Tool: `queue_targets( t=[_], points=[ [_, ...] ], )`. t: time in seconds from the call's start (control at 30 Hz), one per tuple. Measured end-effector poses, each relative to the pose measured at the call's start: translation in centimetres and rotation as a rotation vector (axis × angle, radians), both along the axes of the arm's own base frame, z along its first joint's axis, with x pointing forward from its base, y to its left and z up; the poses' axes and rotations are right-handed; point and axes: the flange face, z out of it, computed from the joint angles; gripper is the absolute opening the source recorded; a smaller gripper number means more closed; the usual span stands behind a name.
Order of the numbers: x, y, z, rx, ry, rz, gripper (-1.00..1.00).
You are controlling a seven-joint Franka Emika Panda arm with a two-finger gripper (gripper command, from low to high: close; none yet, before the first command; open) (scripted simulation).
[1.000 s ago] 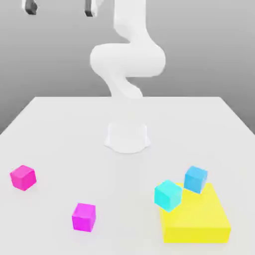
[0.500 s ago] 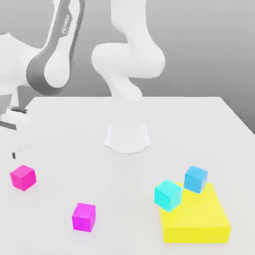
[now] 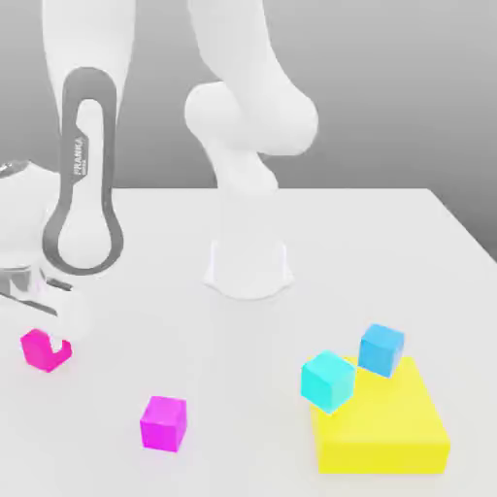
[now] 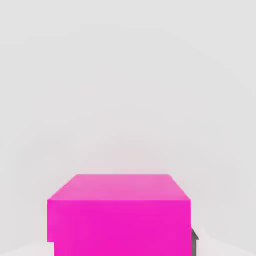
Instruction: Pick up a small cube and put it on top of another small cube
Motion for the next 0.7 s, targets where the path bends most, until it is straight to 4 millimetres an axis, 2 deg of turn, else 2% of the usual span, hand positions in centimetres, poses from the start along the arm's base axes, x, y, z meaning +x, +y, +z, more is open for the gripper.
queue_targets(
  t=[0.17,0.2,0.23,0.33,0.4,0.57,0.7],
  points=[
    [0.1,0.2,4.8,0.001,-0.002,0.001,-1.0],
    [1.4,1.2,5.6,0.005,-0.007,0.012,-1.0],
    [3.3,3.0,6.2,0.011,-0.014,0.034,-1.0],
    [9.4,10.5,8.0,0.03,-0.028,0.141,-1.0],
    [12.1,15.7,9.2,0.041,-0.034,0.196,-1.0],
    [14.8,26.4,12.1,0.056,-0.033,0.249,-1.0],
    [14.4,36.4,14.0,0.052,-0.021,0.331,-1.0]
  ],
)
